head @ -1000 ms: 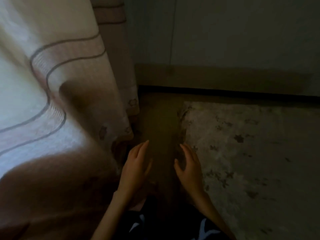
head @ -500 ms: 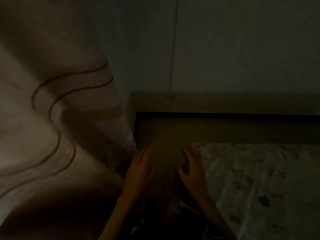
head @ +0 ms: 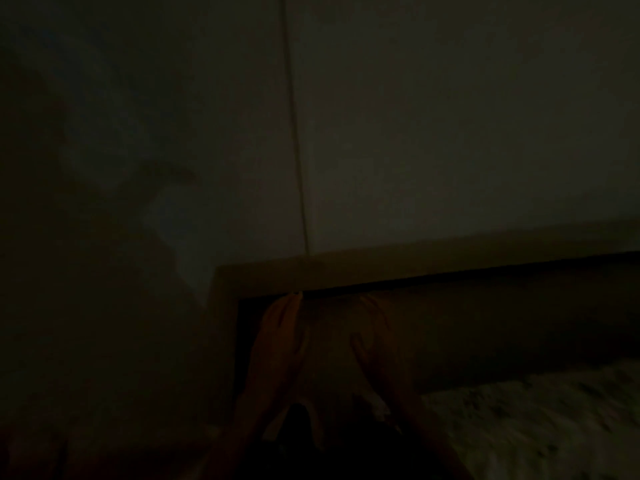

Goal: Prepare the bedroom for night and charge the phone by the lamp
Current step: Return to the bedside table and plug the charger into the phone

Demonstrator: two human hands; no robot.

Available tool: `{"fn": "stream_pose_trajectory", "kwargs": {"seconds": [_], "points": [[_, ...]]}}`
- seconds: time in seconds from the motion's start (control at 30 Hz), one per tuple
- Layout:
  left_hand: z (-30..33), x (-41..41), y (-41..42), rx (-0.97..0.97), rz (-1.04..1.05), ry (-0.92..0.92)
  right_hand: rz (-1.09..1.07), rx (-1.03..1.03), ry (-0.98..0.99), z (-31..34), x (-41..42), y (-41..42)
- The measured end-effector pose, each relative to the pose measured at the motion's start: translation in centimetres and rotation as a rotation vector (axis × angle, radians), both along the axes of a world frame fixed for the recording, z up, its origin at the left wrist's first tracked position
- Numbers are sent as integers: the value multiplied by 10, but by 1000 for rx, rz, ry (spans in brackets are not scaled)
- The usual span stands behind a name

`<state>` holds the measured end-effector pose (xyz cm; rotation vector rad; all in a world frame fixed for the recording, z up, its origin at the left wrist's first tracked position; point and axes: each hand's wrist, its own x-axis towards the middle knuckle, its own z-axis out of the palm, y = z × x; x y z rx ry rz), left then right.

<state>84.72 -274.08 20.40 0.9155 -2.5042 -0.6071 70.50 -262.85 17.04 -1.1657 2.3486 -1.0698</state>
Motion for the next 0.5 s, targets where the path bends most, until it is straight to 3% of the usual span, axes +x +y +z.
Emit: {"fn": "stream_pose_trajectory", "kwargs": {"seconds": [0.1, 0.2, 0.5], "points": [[-8, -52, -44, 87, -34, -94, -136, 19, -16, -4, -38, -22], [-11, -114, -85, 90, -216, -165, -287, 16, -15, -11, -75, -42], [-10, -277, -135, 141, -754, -128, -841, 42, -66, 4, -147, -62]]}}
